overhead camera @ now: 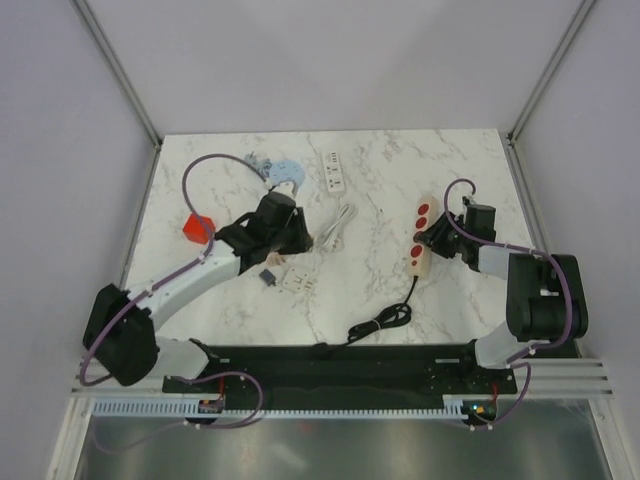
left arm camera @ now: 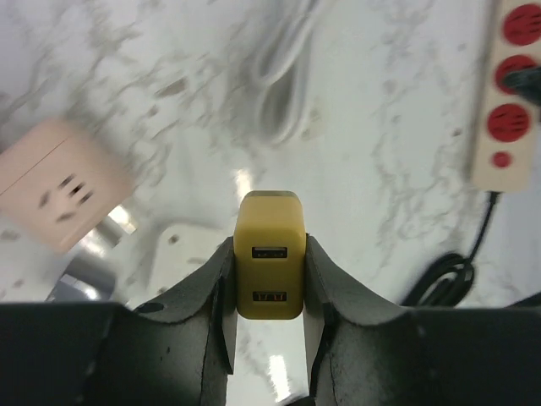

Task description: Pull the plug off the socket

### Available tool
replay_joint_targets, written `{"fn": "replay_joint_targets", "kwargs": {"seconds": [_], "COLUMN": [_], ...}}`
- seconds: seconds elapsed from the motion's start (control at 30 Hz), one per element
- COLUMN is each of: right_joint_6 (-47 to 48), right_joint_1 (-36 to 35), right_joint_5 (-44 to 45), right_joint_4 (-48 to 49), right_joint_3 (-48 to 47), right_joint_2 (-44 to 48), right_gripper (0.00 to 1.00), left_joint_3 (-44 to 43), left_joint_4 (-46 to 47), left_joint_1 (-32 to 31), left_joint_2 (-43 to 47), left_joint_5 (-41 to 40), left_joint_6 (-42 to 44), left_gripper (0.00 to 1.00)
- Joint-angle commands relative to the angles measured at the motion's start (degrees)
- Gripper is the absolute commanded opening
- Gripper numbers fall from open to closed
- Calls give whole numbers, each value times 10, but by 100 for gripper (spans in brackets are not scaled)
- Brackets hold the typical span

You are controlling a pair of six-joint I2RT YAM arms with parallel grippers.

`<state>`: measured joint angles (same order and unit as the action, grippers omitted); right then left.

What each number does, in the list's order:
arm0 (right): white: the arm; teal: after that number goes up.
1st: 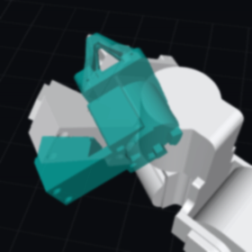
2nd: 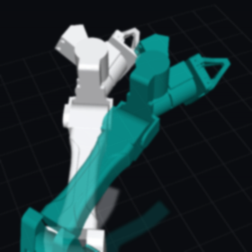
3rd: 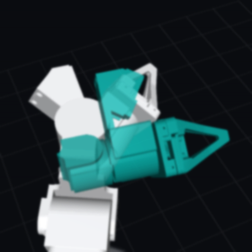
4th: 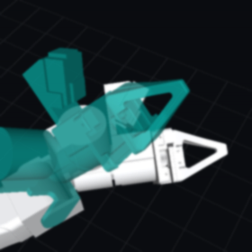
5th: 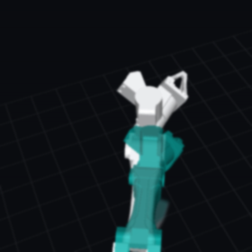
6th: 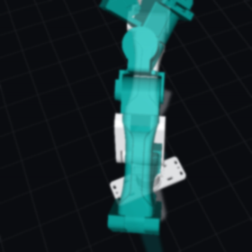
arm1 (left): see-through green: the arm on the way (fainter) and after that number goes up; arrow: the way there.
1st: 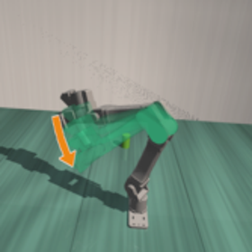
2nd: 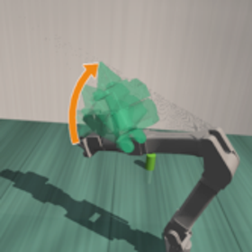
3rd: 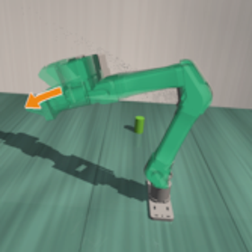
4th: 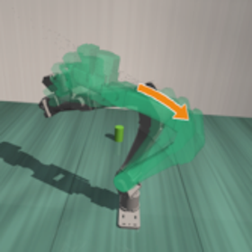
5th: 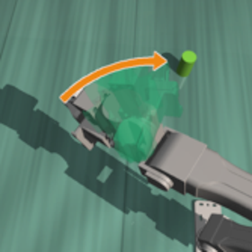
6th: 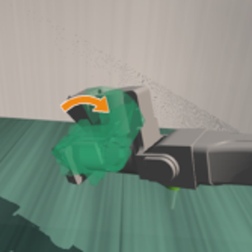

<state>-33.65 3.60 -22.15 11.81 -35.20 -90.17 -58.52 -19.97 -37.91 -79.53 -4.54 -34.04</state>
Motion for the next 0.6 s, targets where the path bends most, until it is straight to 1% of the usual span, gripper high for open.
{"fn": "replay_joint_targets", "kwargs": {"seconds": [0.0, 0.03, 0.13, 0.23, 0.33, 0.37, 0.47, 0.53, 0.57], "right_joint_6": [23, 20, -2, -26, -51, -58, -77, -96, -100], "right_joint_1": [5, 5, -4, -23, -35, -52, -70, -83, -86], "right_joint_5": [62, 60, 54, 50, 43, 40, 39, 29, 25], "right_joint_4": [-60, -62, -73, -80, -87, -87, -86, -65, -55], "right_joint_3": [-6, -20, -50, -122, -177, -213, -282, -331, -348], "right_joint_2": [-24, -26, -37, -60, -102, -123, -164, -189, -217], "right_gripper": [0, 0, 0, 0, 0, 0, 0, 0, 0], "left_joint_3": [67, 86, 102, 119, 148, 155, 172, 178, 179], "left_joint_4": [-63, -86, -139, -168, -170, -170, -169, -169, -164], "left_joint_1": [14, 19, 31, 41, 54, 59, 77, 79, 79], "left_joint_2": [91, 104, 131, 151, 164, 164, 151, 141, 134], "left_joint_5": [-104, -107, -131, -161, -179, -174, -160, -160, -165], "left_joint_6": [-12, -17, -45, -83, -124, -140, -161, -169, -172], "left_gripper": [2, 2, 2, 2, 2, 2, 2, 2, 2]}}
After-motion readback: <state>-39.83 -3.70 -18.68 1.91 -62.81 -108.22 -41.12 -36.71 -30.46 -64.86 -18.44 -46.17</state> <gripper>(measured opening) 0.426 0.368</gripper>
